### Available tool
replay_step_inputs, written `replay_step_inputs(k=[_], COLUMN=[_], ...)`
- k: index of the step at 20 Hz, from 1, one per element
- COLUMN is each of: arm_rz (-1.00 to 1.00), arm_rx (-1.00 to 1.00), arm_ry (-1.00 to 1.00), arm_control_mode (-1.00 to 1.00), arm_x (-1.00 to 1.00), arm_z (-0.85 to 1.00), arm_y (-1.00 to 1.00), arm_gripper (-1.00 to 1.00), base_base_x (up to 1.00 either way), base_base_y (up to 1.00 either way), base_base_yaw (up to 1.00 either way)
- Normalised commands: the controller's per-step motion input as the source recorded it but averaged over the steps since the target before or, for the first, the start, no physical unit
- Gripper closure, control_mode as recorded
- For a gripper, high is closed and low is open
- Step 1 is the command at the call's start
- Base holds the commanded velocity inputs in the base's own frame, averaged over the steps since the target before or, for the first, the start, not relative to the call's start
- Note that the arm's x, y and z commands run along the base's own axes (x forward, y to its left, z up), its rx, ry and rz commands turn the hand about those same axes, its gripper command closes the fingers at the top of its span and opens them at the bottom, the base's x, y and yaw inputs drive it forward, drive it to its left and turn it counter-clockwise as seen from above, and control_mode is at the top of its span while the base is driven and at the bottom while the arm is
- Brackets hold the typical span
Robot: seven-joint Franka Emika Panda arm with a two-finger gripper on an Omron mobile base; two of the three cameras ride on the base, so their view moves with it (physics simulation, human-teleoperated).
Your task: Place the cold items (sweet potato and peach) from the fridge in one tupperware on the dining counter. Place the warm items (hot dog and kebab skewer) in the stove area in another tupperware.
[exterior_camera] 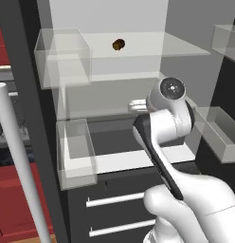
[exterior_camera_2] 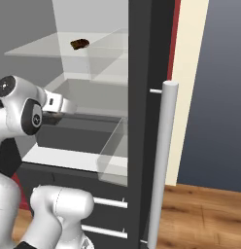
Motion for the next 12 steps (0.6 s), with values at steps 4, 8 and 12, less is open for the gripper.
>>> replay_step_inputs(k=[4,8,12], arm_rz=[0.0,0.0,0.0], arm_rx=[-0.06,0.0,0.0], arm_ry=[0.25,0.13,0.0], arm_control_mode=[-1.0,-1.0,-1.0], arm_x=[-0.99,-0.95,-0.43], arm_z=[0.28,0.08,-0.02], arm_y=[-0.16,-0.15,0.0], arm_gripper=[1.0,1.0,1.0], base_base_x=[0.0,0.0,0.0], base_base_y=[0.0,0.0,0.0], base_base_yaw=[0.0,0.0,0.0])
